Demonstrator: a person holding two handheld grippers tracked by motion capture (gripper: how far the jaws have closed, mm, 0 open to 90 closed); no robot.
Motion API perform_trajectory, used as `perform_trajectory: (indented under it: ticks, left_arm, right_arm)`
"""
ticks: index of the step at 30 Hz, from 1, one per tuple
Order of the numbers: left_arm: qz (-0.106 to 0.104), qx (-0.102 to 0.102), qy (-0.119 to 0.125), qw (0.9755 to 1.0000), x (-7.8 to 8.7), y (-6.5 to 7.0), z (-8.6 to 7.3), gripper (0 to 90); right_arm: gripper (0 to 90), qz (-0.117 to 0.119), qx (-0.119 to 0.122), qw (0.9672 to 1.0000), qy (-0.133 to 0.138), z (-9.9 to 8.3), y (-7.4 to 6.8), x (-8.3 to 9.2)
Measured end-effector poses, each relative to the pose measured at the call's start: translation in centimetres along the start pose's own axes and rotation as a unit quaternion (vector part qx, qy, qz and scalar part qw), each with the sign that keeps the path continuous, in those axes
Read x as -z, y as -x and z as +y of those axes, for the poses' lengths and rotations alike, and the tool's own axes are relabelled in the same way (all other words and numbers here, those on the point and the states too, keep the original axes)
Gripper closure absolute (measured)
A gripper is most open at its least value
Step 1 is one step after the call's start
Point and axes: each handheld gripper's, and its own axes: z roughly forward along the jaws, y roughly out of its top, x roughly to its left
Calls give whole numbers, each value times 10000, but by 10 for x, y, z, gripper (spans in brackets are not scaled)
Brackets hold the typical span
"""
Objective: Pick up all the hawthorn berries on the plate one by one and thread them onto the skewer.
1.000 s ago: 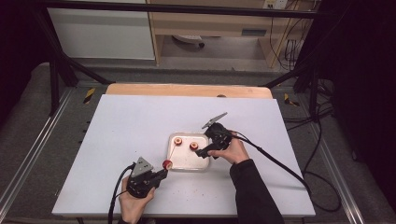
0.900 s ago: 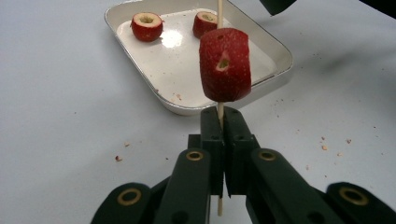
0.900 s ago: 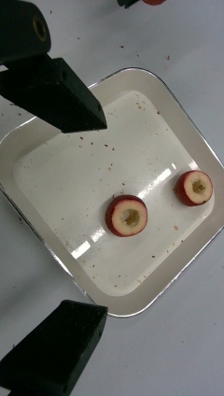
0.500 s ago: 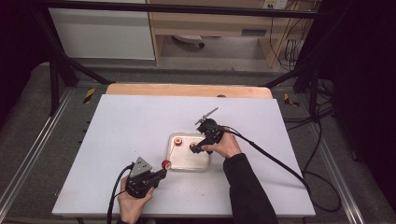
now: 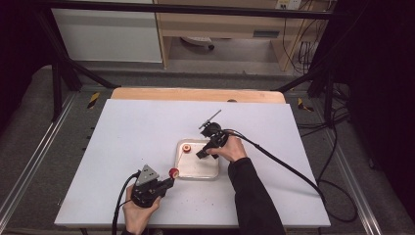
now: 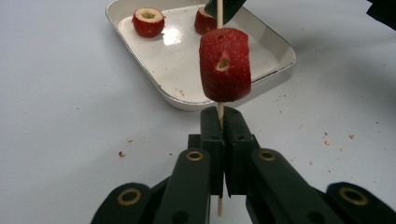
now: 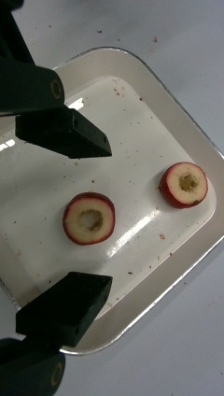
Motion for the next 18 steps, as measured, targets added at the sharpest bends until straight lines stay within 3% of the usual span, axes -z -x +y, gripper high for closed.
perform_trajectory:
  ticks: [8, 18]
  left_arm:
    - [-1, -7, -20, 10000, 0, 0, 0, 882]
    - [-2, -17, -45, 10000, -1, 0, 0, 881]
  right_arm:
    - [427, 34, -56, 9997, -235, 1, 5, -7]
    - [524, 63, -136, 9997, -173, 1, 6, -10]
